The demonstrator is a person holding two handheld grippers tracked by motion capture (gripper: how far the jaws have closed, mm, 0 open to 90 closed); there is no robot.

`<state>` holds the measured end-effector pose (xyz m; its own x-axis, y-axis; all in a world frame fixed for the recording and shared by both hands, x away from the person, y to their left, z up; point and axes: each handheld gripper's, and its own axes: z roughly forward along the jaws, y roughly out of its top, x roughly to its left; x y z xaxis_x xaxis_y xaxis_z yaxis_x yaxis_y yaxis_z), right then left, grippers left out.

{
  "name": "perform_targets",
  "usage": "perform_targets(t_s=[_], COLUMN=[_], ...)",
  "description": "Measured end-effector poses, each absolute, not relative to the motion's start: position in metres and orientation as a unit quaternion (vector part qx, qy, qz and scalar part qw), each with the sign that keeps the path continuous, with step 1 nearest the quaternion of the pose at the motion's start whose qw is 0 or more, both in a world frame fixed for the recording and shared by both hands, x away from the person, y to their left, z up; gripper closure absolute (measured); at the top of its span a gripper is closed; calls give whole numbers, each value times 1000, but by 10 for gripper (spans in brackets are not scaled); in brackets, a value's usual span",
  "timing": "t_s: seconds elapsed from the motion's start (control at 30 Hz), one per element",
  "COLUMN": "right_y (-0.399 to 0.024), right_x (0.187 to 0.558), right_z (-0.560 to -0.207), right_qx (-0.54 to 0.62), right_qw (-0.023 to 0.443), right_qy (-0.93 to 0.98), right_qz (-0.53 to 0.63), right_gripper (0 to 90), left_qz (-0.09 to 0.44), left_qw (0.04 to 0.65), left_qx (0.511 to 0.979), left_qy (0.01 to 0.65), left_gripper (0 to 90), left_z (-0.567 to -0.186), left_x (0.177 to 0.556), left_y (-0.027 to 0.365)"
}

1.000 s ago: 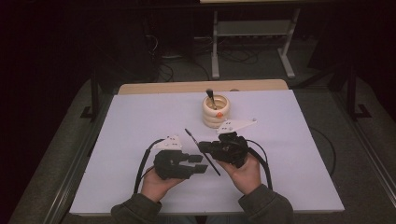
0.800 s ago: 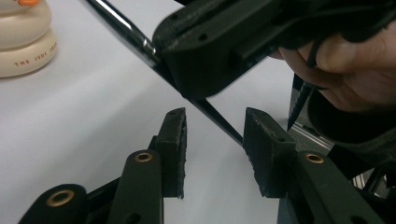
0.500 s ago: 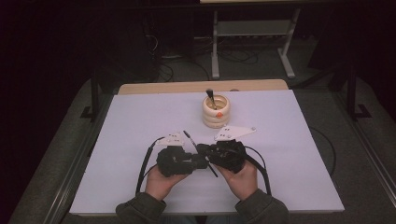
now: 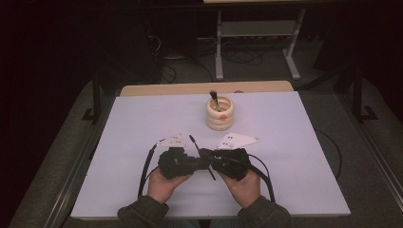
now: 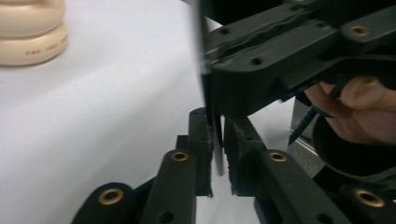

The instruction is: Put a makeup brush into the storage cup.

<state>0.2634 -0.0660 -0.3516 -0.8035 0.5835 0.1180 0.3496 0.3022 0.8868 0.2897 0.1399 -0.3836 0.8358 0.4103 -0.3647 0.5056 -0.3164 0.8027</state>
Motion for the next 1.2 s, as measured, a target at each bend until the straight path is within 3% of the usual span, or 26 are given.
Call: perform_targets(t_s=[0.2, 0.27, 0.4, 0.57, 0.73, 0.83, 0.9, 1.0, 1.2], right_y=[-68, -69, -69, -68, -67, -68, -69, -72, -82], right_x=[263, 265, 267, 269, 271, 272, 272, 274, 278], right_z=[-351, -353, -353, -349, -347, -347, -347, -347, -346], right_qx=[286, 279, 278, 278, 276, 280, 280, 284, 295], right_qw=[114, 108, 99, 91, 81, 67, 62, 60, 55], right_qy=[801, 804, 812, 814, 818, 817, 818, 818, 812], right_qz=[513, 514, 503, 502, 499, 500, 499, 497, 501], right_gripper=[837, 758, 732, 735, 832, 839, 842, 844, 844], left_qz=[-39, -32, -22, -5, 12, 11, 7, 12, 17], left_qw=[503, 492, 484, 465, 456, 455, 455, 453, 449], left_qx=[814, 823, 830, 847, 854, 855, 856, 857, 856], left_qy=[287, 282, 276, 257, 250, 249, 246, 244, 256], left_gripper=[854, 854, 854, 854, 854, 851, 838, 744, 693], left_z=[-383, -382, -380, -375, -372, -373, -373, -372, -373], left_x=[290, 290, 288, 285, 283, 282, 282, 282, 279], left_y=[142, 141, 140, 137, 134, 134, 134, 136, 143])
